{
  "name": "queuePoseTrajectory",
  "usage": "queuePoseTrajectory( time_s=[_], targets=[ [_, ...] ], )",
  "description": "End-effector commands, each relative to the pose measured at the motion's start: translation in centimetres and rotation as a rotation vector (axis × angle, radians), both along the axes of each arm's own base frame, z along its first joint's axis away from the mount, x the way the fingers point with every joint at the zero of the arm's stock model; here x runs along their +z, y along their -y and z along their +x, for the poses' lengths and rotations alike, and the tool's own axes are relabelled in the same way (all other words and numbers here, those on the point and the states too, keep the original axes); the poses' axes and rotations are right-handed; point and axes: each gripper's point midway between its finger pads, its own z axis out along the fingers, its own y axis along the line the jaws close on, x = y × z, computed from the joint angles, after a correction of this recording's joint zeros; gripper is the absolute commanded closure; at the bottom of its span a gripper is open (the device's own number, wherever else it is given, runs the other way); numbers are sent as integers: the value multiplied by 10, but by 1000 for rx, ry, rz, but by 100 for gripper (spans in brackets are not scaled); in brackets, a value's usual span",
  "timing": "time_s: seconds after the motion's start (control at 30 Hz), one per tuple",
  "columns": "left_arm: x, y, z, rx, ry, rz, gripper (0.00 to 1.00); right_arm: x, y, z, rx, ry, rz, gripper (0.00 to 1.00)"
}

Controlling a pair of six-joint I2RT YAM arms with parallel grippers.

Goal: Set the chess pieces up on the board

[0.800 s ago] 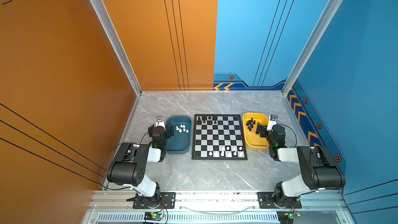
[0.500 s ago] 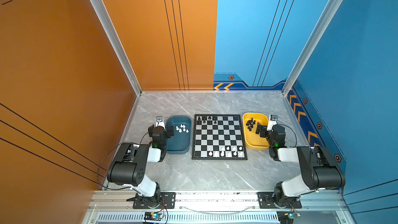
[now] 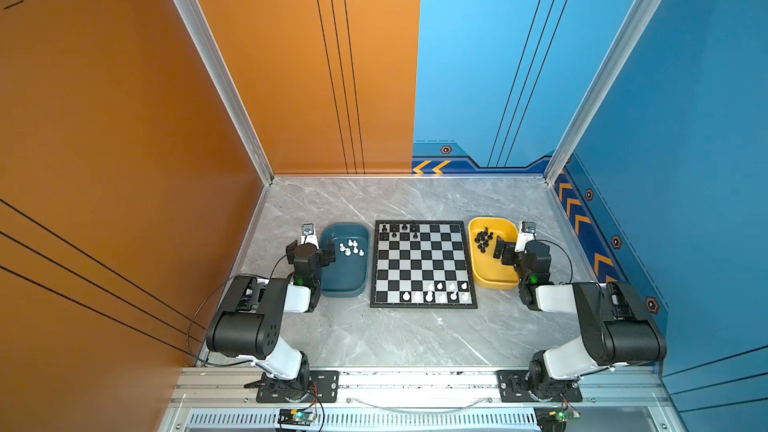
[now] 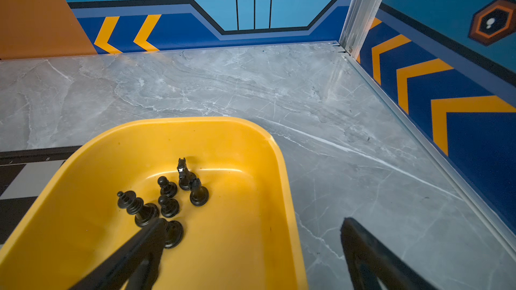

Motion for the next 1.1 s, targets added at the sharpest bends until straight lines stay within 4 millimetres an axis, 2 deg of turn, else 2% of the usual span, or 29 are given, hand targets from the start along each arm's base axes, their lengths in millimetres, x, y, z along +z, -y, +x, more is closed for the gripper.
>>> queuePoseTrajectory(
  time_s=[0.0,0.73,0.87,0.93,1.0,1.07],
  targets=[
    [2,0,2,-8,-1,-6,2,-1,2,3,-20,-6,2,0],
    [3,0,2,-7,2,-5,2,2,5,3,-48,-7,-13,0],
    [26,-9,-3,63,15,13,3,17,12,1,-100,-56,-21,0],
    [45,-12,-8,94,19,23,3,27,16,-2,-129,-95,-4,2],
    [63,-10,-14,99,22,-4,3,43,13,-5,-125,-104,15,4],
    [81,1,-19,44,25,-57,3,56,10,-10,-128,-116,39,5]
  ],
)
